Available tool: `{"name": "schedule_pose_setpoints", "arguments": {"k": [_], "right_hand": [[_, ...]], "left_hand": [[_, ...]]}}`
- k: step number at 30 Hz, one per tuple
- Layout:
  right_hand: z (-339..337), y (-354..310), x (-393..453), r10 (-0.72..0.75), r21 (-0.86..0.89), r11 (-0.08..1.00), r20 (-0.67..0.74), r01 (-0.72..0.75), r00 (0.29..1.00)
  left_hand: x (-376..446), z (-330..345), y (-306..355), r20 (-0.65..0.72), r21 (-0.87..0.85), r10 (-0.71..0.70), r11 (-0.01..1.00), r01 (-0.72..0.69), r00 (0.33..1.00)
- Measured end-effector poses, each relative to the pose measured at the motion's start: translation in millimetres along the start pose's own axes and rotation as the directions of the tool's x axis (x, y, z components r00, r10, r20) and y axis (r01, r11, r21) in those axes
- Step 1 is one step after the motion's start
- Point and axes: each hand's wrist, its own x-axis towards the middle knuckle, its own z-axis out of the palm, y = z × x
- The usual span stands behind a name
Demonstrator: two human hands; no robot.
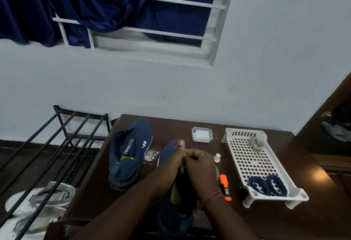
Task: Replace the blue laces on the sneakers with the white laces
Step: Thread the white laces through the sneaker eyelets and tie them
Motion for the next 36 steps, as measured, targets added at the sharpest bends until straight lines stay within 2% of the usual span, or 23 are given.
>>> {"name": "schedule_pose_setpoints", "arguments": {"k": [3,5,8,11,13,15,18,21,23,25,28,29,31,32,33,34,36], "right_hand": [[0,-4,-4,-0.085,-0.045,0.995,0.162,0.094,0.983],[-2,-5,-4,-0.086,-0.046,0.994,0.219,0.098,0.972],[-7,-1,-1,-0.083,-0.066,0.993,0.190,0.097,0.978],[-13,3,2,-0.053,0.033,0.998,0.227,0.047,0.972],[-16,6,4,-0.040,0.065,0.998,0.196,0.027,0.980],[-13,9,5,-0.079,-0.030,0.996,0.150,0.084,0.986],[-7,12,3,-0.145,-0.198,0.966,0.111,0.164,0.983],[-8,15,8,-0.081,-0.090,0.992,0.135,0.094,0.988],[-10,15,12,-0.035,-0.013,0.999,0.214,0.038,0.976],[-11,16,14,-0.044,-0.037,0.998,0.298,0.057,0.953],[-13,18,17,-0.020,-0.048,0.998,0.363,0.040,0.932],[-14,18,17,0.017,0.000,1.000,0.384,-0.018,0.923],[-16,20,16,0.087,0.096,0.985,0.423,-0.140,0.902],[-17,20,16,0.116,0.126,0.974,0.439,-0.189,0.891],[-17,21,16,0.138,0.148,0.962,0.454,-0.228,0.880],[-18,20,15,0.143,0.168,0.954,0.465,-0.246,0.874],[-19,17,11,0.135,0.214,0.941,0.475,-0.263,0.870]], "left_hand": [[-3,-4,6,-0.022,0.043,-0.013,0.999,0.014,1.000],[-7,-8,9,0.006,0.090,-0.019,0.996,0.018,1.000],[-17,-10,15,0.085,0.153,-0.034,0.988,0.021,0.996],[-22,-13,15,0.118,0.188,-0.011,0.982,-0.012,0.993],[-25,-11,16,0.149,0.206,-0.015,0.978,-0.016,0.989],[-26,-7,18,0.158,0.168,-0.005,0.986,-0.022,0.987],[-25,1,19,0.105,0.117,-0.031,0.993,0.019,0.994],[-17,-8,20,0.066,0.162,-0.024,0.987,0.013,0.998],[-16,-21,26,-0.046,0.188,-0.002,0.982,0.011,0.999],[-16,-31,31,-0.113,0.220,0.031,0.975,-0.005,0.993],[-26,-32,36,-0.097,0.285,0.061,0.958,-0.031,0.993],[-29,-32,37,-0.056,0.354,0.088,0.933,-0.062,0.995],[-41,-34,45,0.133,0.585,0.111,0.793,-0.169,0.985],[-50,-36,52,0.257,0.653,0.070,0.722,-0.227,0.964],[-59,-38,60,0.356,0.666,-0.002,0.702,-0.252,0.934],[-67,-42,69,0.410,0.635,-0.048,0.732,-0.247,0.911],[-77,-49,84,0.446,0.449,0.001,0.865,-0.225,0.895]]}}
